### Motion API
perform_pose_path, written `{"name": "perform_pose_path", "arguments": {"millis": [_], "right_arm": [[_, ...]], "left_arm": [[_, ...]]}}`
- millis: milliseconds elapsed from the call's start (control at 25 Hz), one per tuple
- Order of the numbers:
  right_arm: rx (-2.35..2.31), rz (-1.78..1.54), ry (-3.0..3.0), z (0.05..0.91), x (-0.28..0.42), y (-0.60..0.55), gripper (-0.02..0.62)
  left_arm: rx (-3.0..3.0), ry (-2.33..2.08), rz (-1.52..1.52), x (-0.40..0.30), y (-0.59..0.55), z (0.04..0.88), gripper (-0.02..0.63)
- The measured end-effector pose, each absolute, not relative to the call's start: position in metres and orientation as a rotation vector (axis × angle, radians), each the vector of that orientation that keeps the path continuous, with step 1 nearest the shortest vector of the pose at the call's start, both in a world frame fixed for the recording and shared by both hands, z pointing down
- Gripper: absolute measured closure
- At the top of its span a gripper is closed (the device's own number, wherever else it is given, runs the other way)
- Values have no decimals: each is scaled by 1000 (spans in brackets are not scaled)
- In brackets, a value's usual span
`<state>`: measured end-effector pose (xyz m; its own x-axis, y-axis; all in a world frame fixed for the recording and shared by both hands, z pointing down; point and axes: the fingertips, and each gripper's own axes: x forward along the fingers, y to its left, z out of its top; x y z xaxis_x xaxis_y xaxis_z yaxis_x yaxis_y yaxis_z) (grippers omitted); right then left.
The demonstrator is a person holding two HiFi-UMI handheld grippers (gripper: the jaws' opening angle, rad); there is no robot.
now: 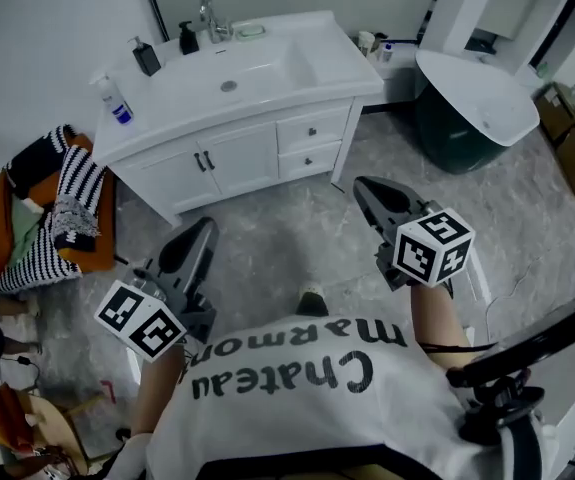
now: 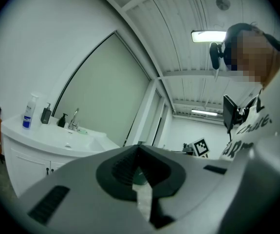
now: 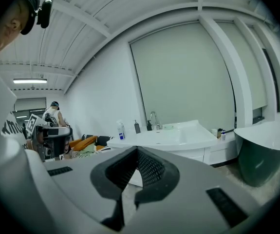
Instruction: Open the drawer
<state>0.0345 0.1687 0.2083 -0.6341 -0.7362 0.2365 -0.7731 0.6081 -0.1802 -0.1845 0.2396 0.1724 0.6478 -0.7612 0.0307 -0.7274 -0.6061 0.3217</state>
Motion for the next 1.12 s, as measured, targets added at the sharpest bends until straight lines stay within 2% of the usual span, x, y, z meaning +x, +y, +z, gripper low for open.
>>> {"name": "perform_pose_path", "arguments": {"millis": [240,480,1120], "right_arm": [[1193,384,-2686,210,43,94,592],[1154,383,-2693,215,55,32,592],[1136,428,-2679,231,80,-56,592]], "left_arm": [[2559,-1145,-428,-172,181,144,597],[2592,-1313,-198,-155,126,158,597],[2517,-1329,-149,-131,34,173,597]]}}
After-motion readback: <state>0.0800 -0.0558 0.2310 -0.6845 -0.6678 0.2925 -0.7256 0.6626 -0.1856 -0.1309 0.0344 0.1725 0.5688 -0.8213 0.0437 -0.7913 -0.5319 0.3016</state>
